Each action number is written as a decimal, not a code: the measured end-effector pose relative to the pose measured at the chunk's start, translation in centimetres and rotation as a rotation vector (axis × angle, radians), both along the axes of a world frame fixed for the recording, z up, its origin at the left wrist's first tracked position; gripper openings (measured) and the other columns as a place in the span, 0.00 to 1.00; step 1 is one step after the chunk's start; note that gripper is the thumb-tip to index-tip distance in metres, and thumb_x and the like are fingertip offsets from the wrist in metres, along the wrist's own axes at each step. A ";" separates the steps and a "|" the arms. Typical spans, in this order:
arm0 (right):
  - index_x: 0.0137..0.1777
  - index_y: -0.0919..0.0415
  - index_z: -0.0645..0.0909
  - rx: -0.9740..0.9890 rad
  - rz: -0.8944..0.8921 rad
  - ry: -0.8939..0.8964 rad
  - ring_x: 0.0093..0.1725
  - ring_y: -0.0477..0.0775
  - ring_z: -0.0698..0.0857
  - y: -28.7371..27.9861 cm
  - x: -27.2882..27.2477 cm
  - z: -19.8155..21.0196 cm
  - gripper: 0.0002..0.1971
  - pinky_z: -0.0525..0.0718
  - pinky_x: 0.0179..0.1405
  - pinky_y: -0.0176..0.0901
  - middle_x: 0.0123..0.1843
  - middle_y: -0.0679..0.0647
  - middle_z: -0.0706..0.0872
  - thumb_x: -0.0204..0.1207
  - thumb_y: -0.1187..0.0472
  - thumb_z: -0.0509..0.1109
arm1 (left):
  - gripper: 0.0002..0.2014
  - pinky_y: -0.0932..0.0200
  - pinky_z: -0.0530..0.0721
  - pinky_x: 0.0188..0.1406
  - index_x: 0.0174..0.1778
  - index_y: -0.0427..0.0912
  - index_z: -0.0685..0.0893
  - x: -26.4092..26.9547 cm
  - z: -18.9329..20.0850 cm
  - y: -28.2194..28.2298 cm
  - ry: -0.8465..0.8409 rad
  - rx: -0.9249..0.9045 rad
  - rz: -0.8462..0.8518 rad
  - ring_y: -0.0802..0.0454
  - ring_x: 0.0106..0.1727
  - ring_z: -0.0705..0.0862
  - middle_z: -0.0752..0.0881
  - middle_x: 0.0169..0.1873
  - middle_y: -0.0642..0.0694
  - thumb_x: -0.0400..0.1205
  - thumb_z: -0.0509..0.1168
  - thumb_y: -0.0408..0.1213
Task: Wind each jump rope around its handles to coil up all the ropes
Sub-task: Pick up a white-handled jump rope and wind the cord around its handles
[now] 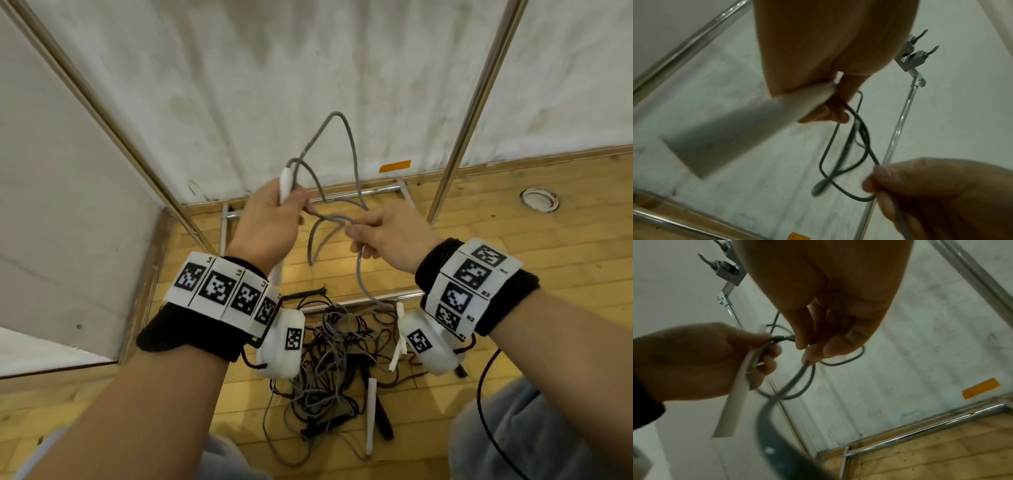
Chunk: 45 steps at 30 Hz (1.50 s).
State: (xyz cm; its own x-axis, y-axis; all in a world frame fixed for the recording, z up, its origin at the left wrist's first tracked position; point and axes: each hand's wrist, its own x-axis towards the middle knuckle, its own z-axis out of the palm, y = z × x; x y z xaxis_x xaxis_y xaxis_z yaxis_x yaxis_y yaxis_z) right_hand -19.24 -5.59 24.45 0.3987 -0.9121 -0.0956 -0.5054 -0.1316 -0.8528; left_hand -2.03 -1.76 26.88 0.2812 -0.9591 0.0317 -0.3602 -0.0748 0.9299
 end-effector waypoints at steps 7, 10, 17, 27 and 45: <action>0.36 0.60 0.82 0.050 -0.356 -0.149 0.17 0.44 0.80 -2.8 -2.1 0.1 0.12 0.80 0.18 0.34 0.28 0.52 0.85 0.81 0.62 0.64 | 0.10 0.65 0.79 0.28 0.39 0.46 0.80 3.0 0.2 -1.1 0.050 -0.066 0.317 0.58 0.29 0.84 0.87 0.34 0.50 0.86 0.59 0.37; 0.38 0.62 0.81 0.128 -0.326 -0.149 0.17 0.47 0.78 -3.1 -1.9 -0.1 0.12 0.80 0.18 0.36 0.29 0.54 0.85 0.82 0.62 0.63 | 0.11 0.64 0.77 0.24 0.35 0.45 0.79 3.7 0.1 -1.3 0.112 -0.046 0.381 0.57 0.25 0.85 0.85 0.29 0.50 0.85 0.61 0.37; 0.36 0.63 0.75 0.277 -0.329 -0.511 0.20 0.53 0.82 -3.3 -0.6 1.7 0.16 0.81 0.21 0.38 0.24 0.55 0.84 0.85 0.56 0.59 | 0.11 0.59 0.78 0.26 0.35 0.43 0.77 4.8 -0.7 -1.7 0.326 -0.006 0.526 0.55 0.24 0.80 0.82 0.26 0.47 0.83 0.63 0.39; 0.35 0.63 0.76 0.362 -0.311 -0.721 0.29 0.53 0.87 -0.8 0.1 4.4 0.16 0.85 0.28 0.38 0.31 0.57 0.84 0.84 0.58 0.60 | 0.09 0.61 0.71 0.22 0.34 0.40 0.77 1.9 -0.4 -1.0 0.531 0.102 0.144 0.56 0.20 0.71 0.76 0.23 0.50 0.79 0.67 0.33; 0.37 0.58 0.74 0.073 -0.283 -0.428 0.54 0.70 0.84 0.2 1.7 4.0 0.11 0.83 0.60 0.60 0.39 0.55 0.79 0.73 0.75 0.66 | 0.14 0.65 0.67 0.16 0.35 0.40 0.83 -1.7 0.9 0.5 0.247 -0.040 -0.044 0.58 0.16 0.71 0.83 0.20 0.53 0.85 0.61 0.39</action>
State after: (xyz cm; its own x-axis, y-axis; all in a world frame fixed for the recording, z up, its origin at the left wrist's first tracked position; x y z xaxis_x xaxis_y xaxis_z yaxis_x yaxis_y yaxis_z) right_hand -17.50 -5.38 28.46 0.1543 -0.9870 -0.0453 -0.1165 0.0274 -0.9928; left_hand -3.70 -1.24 27.76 0.2435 -0.9699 0.0056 -0.1238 -0.0253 0.9920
